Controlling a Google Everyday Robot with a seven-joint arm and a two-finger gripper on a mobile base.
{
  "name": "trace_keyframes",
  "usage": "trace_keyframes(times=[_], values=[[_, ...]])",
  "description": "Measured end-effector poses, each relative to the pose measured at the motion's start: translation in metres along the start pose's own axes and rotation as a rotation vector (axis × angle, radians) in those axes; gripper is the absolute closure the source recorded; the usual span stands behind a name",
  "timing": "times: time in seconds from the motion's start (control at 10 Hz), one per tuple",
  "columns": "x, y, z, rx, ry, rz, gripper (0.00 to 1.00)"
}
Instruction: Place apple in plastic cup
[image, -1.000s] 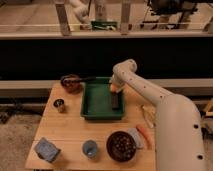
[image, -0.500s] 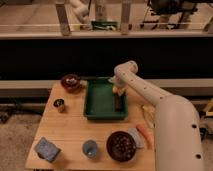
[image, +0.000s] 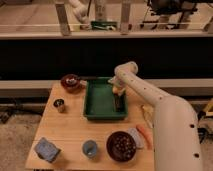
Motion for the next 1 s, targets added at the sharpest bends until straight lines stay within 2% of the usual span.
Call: trace_keyframes(times=[0.4, 0.6, 0.7, 0.9, 1.0], values=[[0.002, 0.001, -0.003, 0.0, 0.004, 0.002, 0.79], [0.001, 0.001, -0.003, 0.0, 0.001, 0.002, 0.97], [0.0, 0.001, -0.003, 0.002, 0.002, -0.003, 1.0], [-0.011, -0.003, -0.018, 0.066, 0.011, -0.09, 1.0], [-0.012, -0.002, -0.026, 0.089, 0.011, -0.104, 1.0]])
